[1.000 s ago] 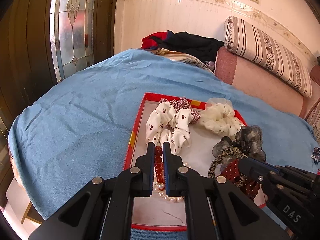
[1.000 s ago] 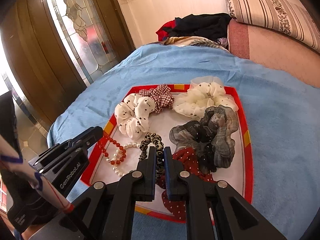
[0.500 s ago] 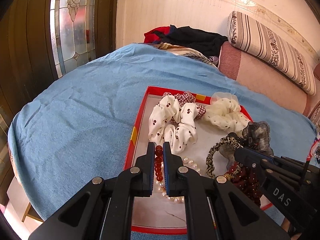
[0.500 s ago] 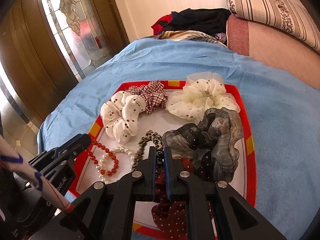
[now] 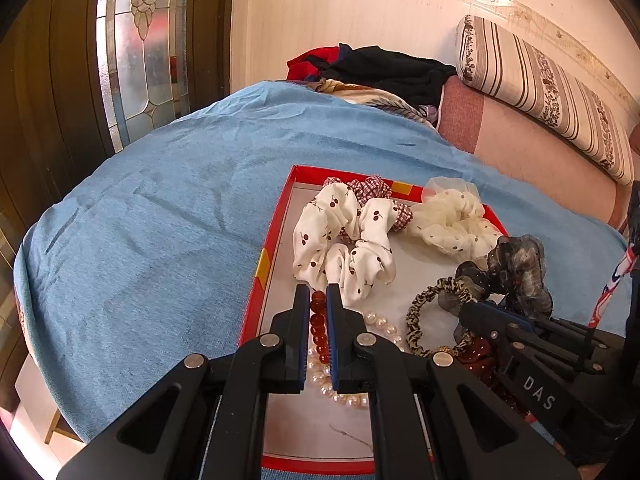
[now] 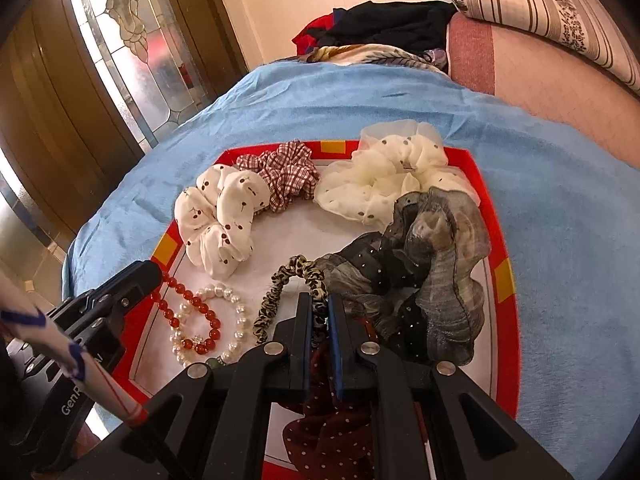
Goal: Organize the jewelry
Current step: 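Lower both bracelets into the tray and open both tools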
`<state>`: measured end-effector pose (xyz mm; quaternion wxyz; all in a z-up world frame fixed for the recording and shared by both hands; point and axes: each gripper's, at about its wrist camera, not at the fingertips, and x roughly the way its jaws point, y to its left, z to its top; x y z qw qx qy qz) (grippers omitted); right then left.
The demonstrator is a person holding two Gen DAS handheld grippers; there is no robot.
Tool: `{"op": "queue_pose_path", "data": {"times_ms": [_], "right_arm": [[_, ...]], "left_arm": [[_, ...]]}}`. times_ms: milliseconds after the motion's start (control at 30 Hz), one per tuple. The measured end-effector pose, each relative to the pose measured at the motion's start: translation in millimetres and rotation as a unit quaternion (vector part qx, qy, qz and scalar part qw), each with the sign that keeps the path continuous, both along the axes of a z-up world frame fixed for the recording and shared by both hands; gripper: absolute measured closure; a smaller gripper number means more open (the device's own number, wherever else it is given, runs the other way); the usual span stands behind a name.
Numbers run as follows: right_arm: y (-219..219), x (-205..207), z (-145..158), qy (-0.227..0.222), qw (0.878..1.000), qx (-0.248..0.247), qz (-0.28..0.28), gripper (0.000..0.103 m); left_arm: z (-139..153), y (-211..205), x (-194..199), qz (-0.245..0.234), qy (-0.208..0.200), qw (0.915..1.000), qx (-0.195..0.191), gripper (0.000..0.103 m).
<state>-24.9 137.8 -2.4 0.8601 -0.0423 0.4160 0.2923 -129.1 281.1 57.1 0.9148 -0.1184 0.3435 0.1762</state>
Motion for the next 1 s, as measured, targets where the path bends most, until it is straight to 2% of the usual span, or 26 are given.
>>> {"op": "queue_pose_path", "data": {"times_ms": [367,400,467,533,600,733,933,1000], "right_arm": [[2,-1,-4,0.004,1.000,-0.007,0.004,0.091],[1,-2,-3,0.005,1.000,-0.007,0.004,0.089],[0,-3,-1,0.007,1.000,-0.005,0.005,0.073],[-1,-6,5,0.001,1.000,0.000,0.004,0.068],[-2,-10,11,-0.004,1.000,0.003,0.005,0.068],[-7,-15,26,-0.013,1.000,0.014,0.002,0.067],[-24,-26,51,-0.034,0.999,0.024,-0.010,0.052],[-32,-34,62,-0.046,0.999,0.022,-0.018,0.048]], "left_arm": [[-7,-2,6,-0.004,0.011,0.9999,-0.001,0.096],[-6,-3,6,-0.005,0.011,0.9999,0.000,0.095],[-5,-3,6,-0.004,0.009,0.9999,0.002,0.095],[-4,-4,5,-0.005,0.005,1.0000,0.000,0.090],[-2,-4,4,-0.003,0.002,1.0000,0.002,0.079],[4,-7,1,-0.004,-0.011,0.9999,0.007,0.077],[13,-11,-7,0.001,-0.036,0.9991,0.022,0.055],[18,-13,-11,0.006,-0.049,0.9983,0.031,0.036]]}}
